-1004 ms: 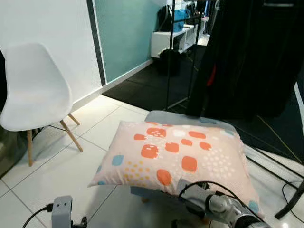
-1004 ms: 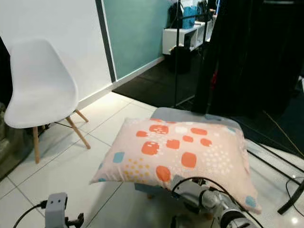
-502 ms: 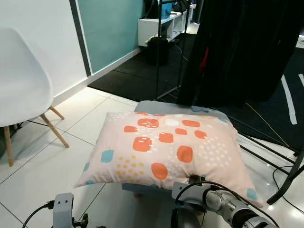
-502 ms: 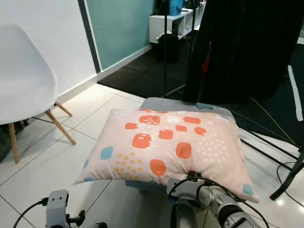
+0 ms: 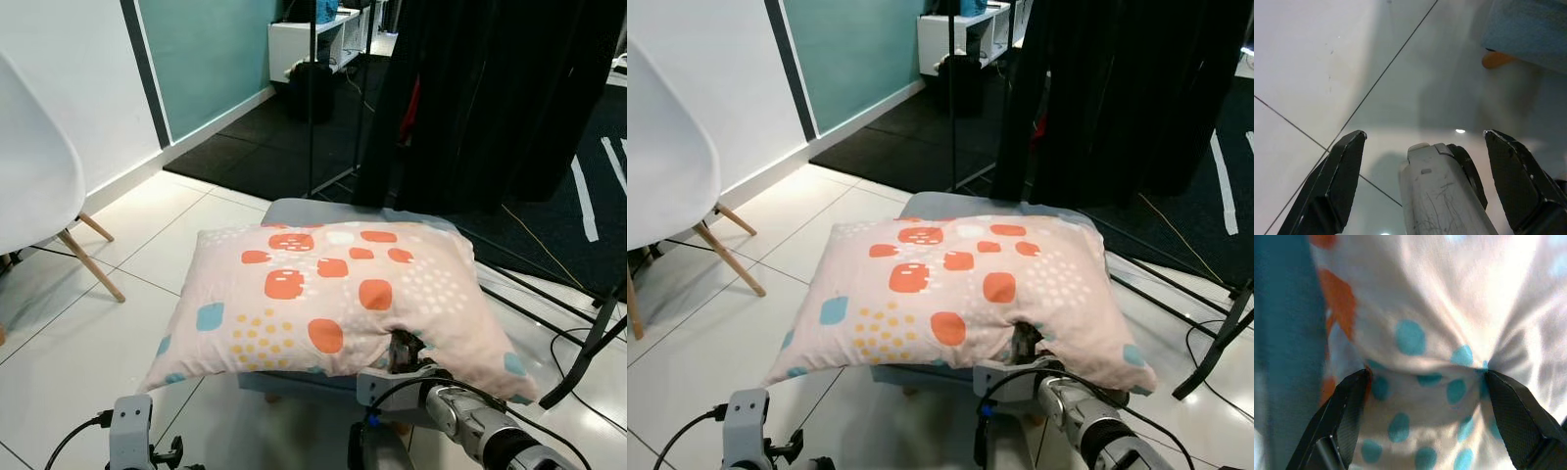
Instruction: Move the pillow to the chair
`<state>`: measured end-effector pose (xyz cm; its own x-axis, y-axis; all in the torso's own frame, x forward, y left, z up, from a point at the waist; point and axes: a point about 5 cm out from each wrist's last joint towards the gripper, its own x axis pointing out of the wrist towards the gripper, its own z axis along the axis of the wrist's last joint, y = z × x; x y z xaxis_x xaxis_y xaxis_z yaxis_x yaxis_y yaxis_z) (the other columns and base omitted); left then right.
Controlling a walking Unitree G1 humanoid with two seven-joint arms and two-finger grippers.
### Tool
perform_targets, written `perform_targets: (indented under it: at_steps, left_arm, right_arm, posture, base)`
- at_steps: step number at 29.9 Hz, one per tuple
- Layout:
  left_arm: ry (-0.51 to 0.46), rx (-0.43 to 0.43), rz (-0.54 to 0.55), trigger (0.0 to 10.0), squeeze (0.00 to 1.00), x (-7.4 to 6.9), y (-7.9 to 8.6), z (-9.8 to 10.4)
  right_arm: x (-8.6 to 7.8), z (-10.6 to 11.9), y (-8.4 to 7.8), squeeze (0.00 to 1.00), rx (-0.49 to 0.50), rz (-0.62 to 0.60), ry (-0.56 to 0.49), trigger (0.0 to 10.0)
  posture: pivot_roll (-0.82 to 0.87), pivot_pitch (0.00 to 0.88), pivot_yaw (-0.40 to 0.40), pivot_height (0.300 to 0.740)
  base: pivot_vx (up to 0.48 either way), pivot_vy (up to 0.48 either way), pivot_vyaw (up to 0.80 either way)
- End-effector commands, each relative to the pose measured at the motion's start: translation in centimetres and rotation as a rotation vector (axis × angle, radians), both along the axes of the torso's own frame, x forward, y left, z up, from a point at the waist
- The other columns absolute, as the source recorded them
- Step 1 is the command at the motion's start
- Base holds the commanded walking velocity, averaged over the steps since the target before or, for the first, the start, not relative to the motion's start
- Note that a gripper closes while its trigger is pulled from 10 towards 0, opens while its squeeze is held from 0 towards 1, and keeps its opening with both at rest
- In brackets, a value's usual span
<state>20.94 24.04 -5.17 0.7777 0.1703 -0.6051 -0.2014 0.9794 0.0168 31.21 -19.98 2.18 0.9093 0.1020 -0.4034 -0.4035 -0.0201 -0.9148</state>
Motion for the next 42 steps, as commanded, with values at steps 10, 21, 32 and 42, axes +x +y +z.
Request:
perform_targets:
  at_steps: [10,21,32,42]
  left_arm:
    - [0.005,-0.002,0.003,10.0,0.0,-0.4,0.2,-0.2]
    - [0.005,-0.003,0.003,10.0,0.0,-0.5,0.2,-0.2]
    - [0.003,-0.003,0.009,10.0,0.0,-0.3,0.1,-0.1]
    - [0.005,-0.002,0.017,10.0,0.0,-0.3,0.1,-0.1]
  right_arm:
    - [0.9,1.4,-1.4,0.0,-0.029,-0.065,-0.147,4.9]
    - [1.1,1.7,-2.0,0.0,-0.008,-0.12,-0.148,0.0]
    - [1.5,1.9,-1.6,0.0,0.235,-0.26,-0.101,0.0]
    - [2.5,2.5,-0.5,0.0,0.758,-0.491,0.029,0.0]
  posture:
    - [-0.16,0.123,-0.053,0.512]
    - [-0.16,0.126,-0.05,0.512]
    - [-0.16,0.109,-0.064,0.512]
    - [-0.16,0.088,-0.062,0.512]
  base:
    - [0.0,0.0,0.0]
    - [0.0,0.0,0.0]
    - [0.0,0.0,0.0]
    - [0.0,0.0,0.0]
